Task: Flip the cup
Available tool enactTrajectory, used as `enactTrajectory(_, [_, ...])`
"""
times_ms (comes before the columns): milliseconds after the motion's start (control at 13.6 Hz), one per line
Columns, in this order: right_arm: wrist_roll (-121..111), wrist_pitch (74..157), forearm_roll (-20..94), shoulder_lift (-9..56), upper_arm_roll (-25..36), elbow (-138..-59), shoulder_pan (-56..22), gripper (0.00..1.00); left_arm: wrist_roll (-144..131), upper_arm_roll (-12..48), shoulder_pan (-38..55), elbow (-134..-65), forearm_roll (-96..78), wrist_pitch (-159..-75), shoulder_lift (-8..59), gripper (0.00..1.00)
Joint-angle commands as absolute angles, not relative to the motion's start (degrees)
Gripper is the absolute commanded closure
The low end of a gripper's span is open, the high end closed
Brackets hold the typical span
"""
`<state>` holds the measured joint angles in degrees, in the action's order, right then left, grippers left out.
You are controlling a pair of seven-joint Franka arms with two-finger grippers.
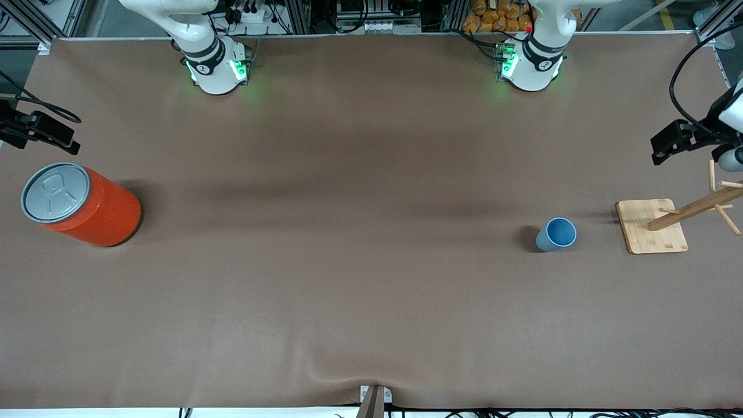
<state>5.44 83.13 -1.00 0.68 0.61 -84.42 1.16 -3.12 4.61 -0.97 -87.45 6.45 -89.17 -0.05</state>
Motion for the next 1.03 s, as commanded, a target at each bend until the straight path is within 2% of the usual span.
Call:
enactTrajectory(0, [6.1,82.4,-1.5,0.1,0.6,-84.2,0.4,0.0,-2.1,3.5,-0.3,-91.2,3.8,-88.4,-4.3,0.0])
enactTrajectory(440, [6.1,82.1,-1.6,0.1,0.6,-84.0,0.6,0.0,-2.1,3.4,-0.2,-96.6,1.2,-87.3,-10.0,0.0])
enactTrajectory(953, [6.2,80.2,-1.4,-0.9,0.4,-83.5,0.5,0.0,-2.7,3.6,0.2,-95.3,1.2,-86.7,-9.6,0.0])
